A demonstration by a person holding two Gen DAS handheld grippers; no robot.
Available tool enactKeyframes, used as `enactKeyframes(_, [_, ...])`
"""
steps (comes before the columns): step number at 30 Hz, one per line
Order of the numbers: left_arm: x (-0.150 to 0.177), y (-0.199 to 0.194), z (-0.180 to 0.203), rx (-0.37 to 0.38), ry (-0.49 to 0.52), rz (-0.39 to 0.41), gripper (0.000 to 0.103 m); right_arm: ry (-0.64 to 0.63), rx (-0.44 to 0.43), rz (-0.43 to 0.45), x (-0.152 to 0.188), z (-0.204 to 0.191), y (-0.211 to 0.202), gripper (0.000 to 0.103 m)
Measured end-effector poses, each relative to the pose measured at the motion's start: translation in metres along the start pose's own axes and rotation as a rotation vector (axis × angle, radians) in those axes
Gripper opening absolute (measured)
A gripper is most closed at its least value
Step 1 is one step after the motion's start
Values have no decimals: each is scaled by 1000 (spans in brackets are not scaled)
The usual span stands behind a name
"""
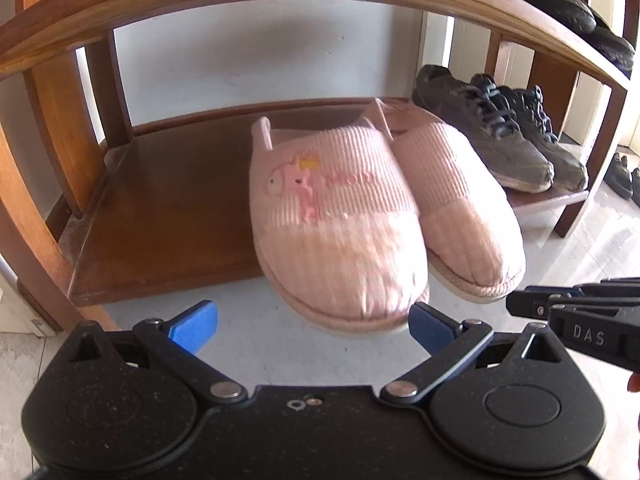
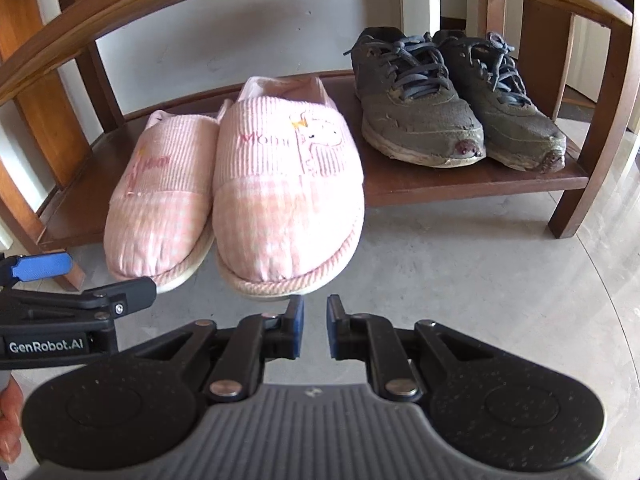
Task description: Organize scattered shoes
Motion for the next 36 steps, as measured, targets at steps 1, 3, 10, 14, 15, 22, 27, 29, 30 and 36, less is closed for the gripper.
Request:
enactKeyframes(1, [-1,0,0,-2,-2,4,102,0,-1,2,-1,0,1,17])
enactKeyframes(3, [-3,3,0,-5,-3,9,103,5,-3,3,-2,0,2,17])
enactKeyframes(10, [-2,-1,1,29,-36,-13,102,10,0,2,-10,1,9,17])
enactKeyframes(14, [10,-7,8,43,29,-26,102,7,-6,-7,-8,2,8,17])
enactKeyframes(15, [11,-4,9,28,42,-24,102,10,-7,-11,-7,3,9,17])
enactKeyframes(22, [-1,15,1,-17,-2,-19,103,7,-14,-14,-8,-3,11,18])
enactKeyframes(27, [-11,27,-7,-50,-27,-11,103,13,-19,-24,-10,-3,11,18])
enactKeyframes(29, [-16,35,-13,-62,-50,-14,103,16,-21,-28,-10,-4,10,18])
enactKeyframes(30, [-18,40,-16,-68,-60,-19,103,17,-22,-30,-11,-4,10,18])
enactKeyframes(36, [-6,52,-36,-114,-65,-93,102,-31,-28,-99,-8,-6,-5,18])
Point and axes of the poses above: each gripper's, at about its wrist camera, not at the fingertips, and y roughly the way its jaws point, z to its right, x to its underside, the point moved 9 cm from there along y, roughly the way its jaws point, and after that the axes turned 13 degrees about -x, right-handed, at the moved point
